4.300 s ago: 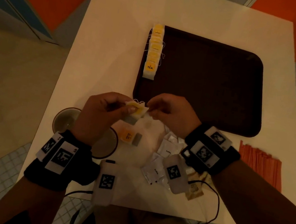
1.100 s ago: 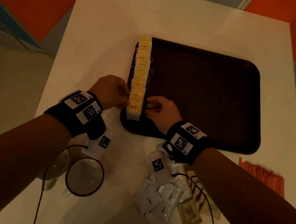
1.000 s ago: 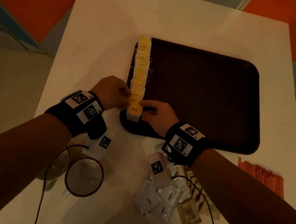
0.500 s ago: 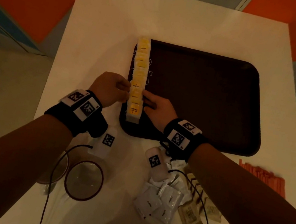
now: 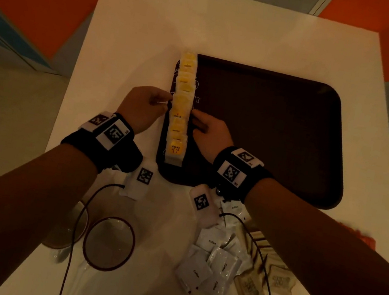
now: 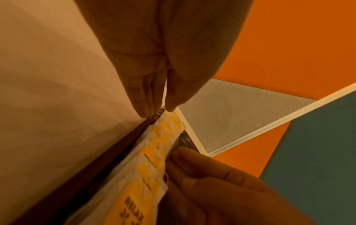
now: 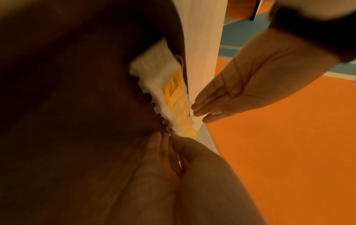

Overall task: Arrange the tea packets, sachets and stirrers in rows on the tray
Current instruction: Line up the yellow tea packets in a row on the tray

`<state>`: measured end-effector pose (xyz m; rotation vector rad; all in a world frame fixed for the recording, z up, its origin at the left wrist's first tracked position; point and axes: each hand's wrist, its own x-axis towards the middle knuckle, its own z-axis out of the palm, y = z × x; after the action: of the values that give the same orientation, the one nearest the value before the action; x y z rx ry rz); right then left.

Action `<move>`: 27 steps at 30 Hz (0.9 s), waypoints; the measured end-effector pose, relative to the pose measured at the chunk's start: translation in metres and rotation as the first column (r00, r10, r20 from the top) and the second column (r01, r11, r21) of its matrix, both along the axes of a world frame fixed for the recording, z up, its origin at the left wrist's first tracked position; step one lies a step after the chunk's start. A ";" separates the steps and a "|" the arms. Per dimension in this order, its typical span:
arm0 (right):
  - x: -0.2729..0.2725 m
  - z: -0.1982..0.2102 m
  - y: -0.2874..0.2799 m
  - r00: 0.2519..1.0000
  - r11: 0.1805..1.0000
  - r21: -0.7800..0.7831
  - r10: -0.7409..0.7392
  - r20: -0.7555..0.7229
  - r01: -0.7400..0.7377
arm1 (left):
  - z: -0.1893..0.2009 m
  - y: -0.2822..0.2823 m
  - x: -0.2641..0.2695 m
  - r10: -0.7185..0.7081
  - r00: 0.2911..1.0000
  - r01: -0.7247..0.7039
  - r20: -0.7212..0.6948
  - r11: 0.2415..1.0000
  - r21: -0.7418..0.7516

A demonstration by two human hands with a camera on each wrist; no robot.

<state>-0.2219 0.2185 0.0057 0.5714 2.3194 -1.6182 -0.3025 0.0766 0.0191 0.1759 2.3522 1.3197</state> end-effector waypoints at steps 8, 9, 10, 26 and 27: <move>-0.024 0.003 -0.001 0.998 0.999 -0.033 0.039 -0.058 -0.041 | -0.001 0.011 -0.009 -0.027 0.999 0.027 0.030 1.000 0.007; -0.026 0.002 -0.001 0.998 0.999 -0.031 0.033 -0.056 -0.035 | -0.001 0.011 -0.010 -0.026 0.999 0.026 0.020 1.000 0.002; -0.027 0.002 -0.001 0.998 0.999 -0.026 0.026 -0.057 -0.027 | -0.001 0.012 -0.010 -0.023 1.000 0.023 0.005 1.000 -0.005; 0.014 -0.002 0.008 0.986 0.999 0.032 -0.014 0.169 0.009 | 0.013 -0.020 0.010 -0.221 0.948 0.263 0.230 0.950 -0.170; 0.020 -0.003 0.007 0.980 1.000 0.018 0.015 0.199 -0.019 | 0.014 -0.022 0.014 -0.255 0.928 0.310 0.271 0.933 -0.181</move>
<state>-0.2016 0.2255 0.0026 0.6820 2.1907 -1.4593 -0.2882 0.0541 0.0336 0.2605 2.1473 0.8808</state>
